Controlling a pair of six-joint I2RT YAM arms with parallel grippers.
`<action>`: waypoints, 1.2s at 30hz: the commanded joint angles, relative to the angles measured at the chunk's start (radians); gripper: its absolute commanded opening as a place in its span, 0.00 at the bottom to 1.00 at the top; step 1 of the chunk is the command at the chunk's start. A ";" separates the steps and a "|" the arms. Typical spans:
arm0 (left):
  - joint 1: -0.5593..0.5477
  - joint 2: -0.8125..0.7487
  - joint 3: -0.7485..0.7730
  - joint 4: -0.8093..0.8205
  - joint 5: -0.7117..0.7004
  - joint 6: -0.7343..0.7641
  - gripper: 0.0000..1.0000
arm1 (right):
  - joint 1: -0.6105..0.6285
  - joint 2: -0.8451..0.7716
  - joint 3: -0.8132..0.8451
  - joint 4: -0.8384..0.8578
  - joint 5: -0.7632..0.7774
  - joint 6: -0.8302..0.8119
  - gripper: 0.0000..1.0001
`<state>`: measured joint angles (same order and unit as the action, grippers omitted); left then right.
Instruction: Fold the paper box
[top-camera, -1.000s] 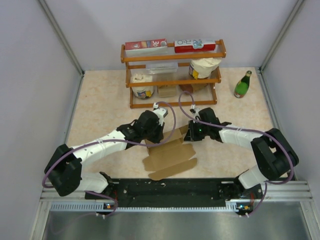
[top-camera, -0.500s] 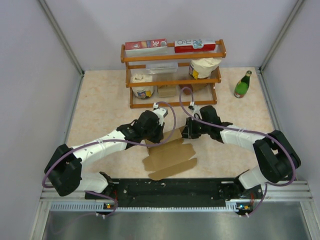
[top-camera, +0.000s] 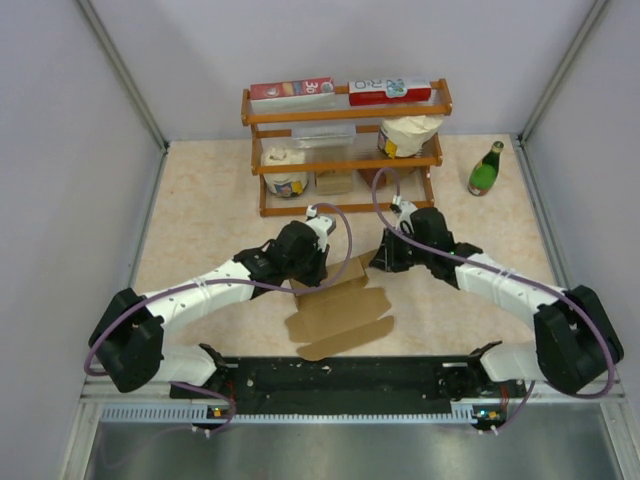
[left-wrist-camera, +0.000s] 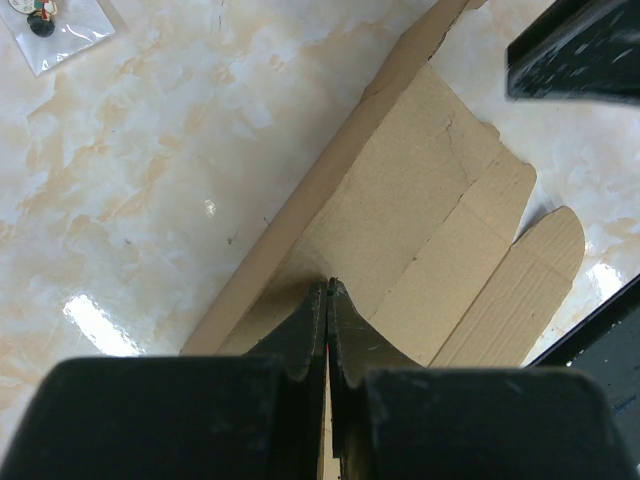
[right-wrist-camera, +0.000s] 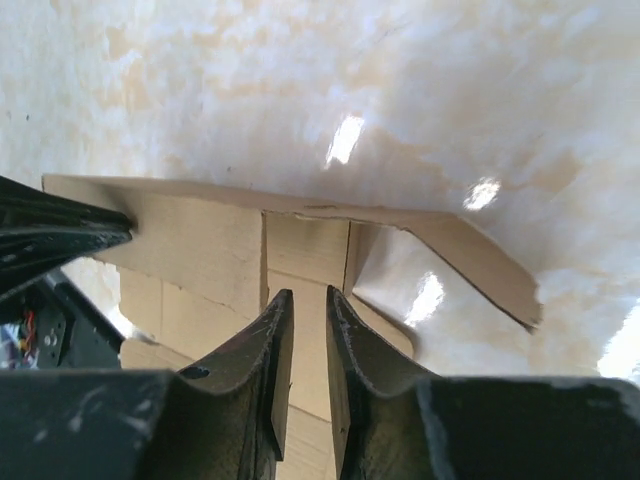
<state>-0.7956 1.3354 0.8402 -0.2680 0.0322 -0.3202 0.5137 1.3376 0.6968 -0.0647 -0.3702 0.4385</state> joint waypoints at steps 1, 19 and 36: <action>-0.004 -0.004 -0.020 -0.017 -0.011 -0.010 0.00 | -0.011 -0.113 0.095 -0.107 0.186 -0.084 0.22; -0.007 -0.016 -0.001 -0.036 -0.015 -0.011 0.00 | -0.095 -0.009 0.228 -0.316 0.160 -0.432 0.55; -0.007 -0.025 0.040 -0.065 -0.023 -0.003 0.05 | -0.093 0.103 0.271 -0.313 0.086 -0.517 0.59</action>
<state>-0.8005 1.3323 0.8513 -0.2920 0.0284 -0.3233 0.4332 1.4155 0.9195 -0.3904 -0.2546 -0.0624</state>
